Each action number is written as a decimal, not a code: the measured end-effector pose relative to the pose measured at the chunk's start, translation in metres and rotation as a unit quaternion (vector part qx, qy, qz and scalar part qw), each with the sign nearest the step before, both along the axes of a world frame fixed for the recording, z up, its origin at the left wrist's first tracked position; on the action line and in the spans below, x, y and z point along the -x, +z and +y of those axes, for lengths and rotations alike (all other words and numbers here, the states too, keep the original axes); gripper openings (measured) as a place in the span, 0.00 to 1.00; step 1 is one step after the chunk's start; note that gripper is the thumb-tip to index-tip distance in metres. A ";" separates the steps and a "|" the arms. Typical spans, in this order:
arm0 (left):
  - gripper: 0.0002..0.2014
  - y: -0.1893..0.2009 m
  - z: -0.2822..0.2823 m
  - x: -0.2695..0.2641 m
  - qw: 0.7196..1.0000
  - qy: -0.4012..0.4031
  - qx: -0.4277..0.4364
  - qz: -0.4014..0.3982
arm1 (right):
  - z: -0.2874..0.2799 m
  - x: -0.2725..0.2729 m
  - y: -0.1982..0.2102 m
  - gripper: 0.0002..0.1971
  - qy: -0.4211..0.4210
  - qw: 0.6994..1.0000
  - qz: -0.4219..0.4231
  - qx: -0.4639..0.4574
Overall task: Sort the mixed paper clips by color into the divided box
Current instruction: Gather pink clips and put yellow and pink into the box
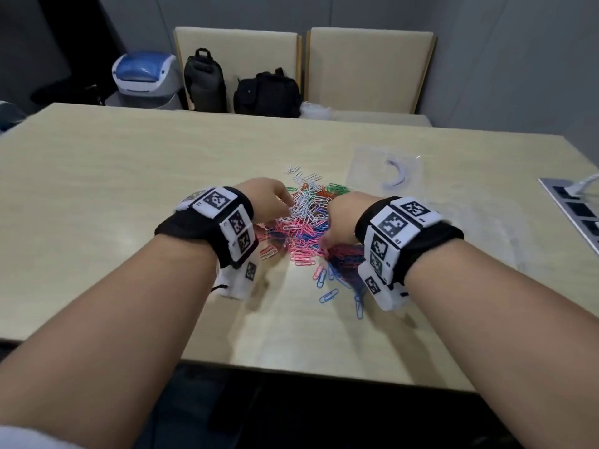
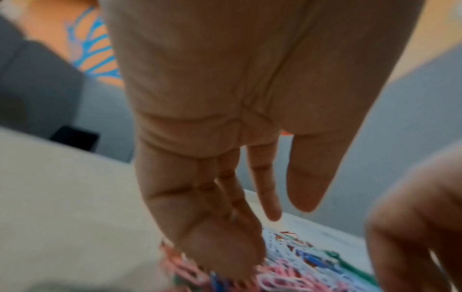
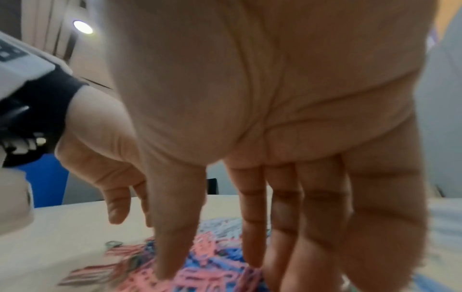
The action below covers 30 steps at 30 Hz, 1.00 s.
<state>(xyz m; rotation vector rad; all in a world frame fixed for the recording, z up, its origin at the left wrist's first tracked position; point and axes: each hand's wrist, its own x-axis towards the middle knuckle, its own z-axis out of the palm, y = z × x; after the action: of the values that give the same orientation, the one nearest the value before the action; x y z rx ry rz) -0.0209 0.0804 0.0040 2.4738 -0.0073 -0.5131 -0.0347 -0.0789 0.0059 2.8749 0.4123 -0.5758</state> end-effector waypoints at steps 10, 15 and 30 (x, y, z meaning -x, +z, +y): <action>0.06 -0.022 -0.003 0.028 0.911 0.194 0.302 0.203 | 0.015 -0.001 -0.009 0.09 -0.019 0.998 -0.053 -0.037; 0.17 -0.025 -0.015 0.033 0.876 0.240 0.362 0.209 | 0.009 -0.006 0.001 0.05 -0.028 0.992 -0.090 -0.087; 0.17 -0.027 -0.016 0.050 0.821 0.284 0.447 0.212 | -0.004 0.007 -0.013 0.12 -0.039 0.999 0.010 0.026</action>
<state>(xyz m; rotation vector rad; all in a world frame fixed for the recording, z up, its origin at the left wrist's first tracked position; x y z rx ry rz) -0.0707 0.0641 -0.0231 1.3058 0.5303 -0.5963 -0.0421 -0.0825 -0.0071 2.8485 0.2840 -0.6189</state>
